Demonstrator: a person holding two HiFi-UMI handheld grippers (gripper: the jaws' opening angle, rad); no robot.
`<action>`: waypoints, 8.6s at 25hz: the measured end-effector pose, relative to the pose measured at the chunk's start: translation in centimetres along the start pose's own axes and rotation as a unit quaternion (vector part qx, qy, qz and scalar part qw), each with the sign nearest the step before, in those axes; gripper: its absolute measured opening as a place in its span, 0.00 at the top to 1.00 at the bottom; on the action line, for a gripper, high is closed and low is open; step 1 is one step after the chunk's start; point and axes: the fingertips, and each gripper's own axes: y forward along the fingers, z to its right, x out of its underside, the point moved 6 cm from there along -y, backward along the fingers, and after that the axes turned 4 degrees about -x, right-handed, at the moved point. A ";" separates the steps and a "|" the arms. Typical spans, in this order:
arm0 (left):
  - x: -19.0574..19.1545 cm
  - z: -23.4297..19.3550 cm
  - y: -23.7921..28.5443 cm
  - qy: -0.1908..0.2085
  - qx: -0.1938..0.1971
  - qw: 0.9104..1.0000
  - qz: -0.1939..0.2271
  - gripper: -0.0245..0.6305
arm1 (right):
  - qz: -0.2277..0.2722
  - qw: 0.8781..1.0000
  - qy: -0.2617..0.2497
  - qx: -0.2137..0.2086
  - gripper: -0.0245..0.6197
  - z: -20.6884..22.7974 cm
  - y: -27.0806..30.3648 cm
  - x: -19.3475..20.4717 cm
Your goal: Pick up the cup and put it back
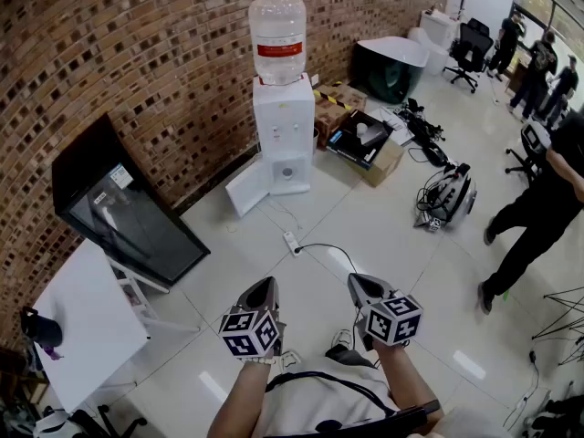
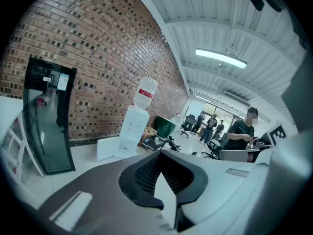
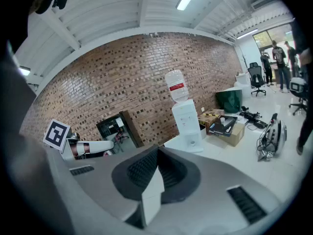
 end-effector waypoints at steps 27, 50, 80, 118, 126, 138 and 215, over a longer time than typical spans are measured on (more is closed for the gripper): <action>-1.1 -5.2 0.9 0.005 0.019 1.000 -0.020 0.97 | -0.010 1.000 0.010 -0.002 0.94 -3.6 5.6 1.3; -7.2 -5.2 22.9 0.005 -0.039 0.998 -0.041 0.97 | -0.081 0.996 0.007 -0.035 0.85 14.3 22.3 -4.5; -0.8 -28.4 57.2 0.052 -0.029 0.997 -0.053 0.97 | -0.125 0.991 -0.037 0.016 0.68 35.3 62.5 7.6; 17.0 -42.9 80.8 0.082 0.028 0.996 -0.019 0.97 | -0.009 0.992 -0.094 0.080 0.26 57.6 99.5 25.1; 16.5 -43.5 80.9 0.084 0.028 0.996 -0.017 0.97 | -0.004 0.991 -0.107 0.085 0.30 57.6 101.8 24.2; 18.2 -44.0 80.0 0.079 0.024 0.996 -0.033 0.97 | 0.000 0.989 -0.114 0.089 0.48 57.1 103.1 24.1; -10.7 -7.3 14.9 0.067 0.007 0.998 -0.004 0.97 | 0.009 0.994 -0.094 0.061 0.48 2.7 16.0 -8.3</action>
